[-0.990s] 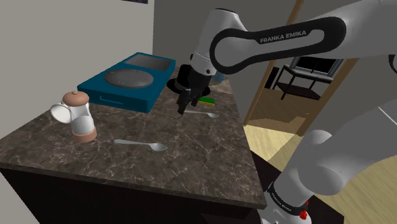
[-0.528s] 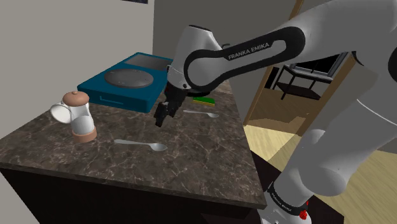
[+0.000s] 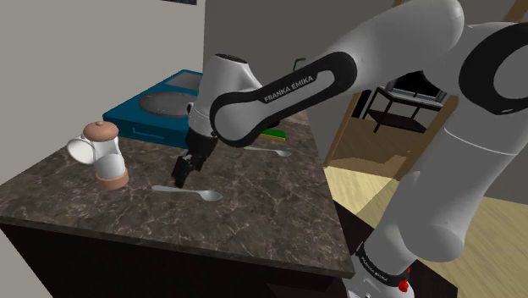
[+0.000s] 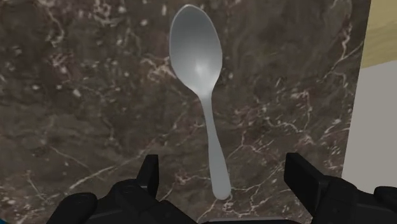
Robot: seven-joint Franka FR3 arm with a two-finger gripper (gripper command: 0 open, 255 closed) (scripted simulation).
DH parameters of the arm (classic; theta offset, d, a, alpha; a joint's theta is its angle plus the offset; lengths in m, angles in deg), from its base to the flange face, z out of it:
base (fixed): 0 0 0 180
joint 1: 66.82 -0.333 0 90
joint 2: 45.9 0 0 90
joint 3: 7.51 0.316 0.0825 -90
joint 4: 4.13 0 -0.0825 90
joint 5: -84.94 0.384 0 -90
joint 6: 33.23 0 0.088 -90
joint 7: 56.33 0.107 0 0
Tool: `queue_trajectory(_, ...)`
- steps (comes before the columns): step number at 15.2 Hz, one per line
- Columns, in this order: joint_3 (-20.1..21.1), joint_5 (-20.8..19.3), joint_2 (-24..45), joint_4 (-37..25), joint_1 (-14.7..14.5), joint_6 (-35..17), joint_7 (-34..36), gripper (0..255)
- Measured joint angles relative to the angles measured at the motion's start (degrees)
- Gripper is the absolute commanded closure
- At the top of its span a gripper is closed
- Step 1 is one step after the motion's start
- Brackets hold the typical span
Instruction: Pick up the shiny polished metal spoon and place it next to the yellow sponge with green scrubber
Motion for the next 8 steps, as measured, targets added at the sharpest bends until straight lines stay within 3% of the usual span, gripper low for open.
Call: queue_trajectory(8,0.1,-1.8,5.9,-0.8,-0.8,-5.2,0.8,0)
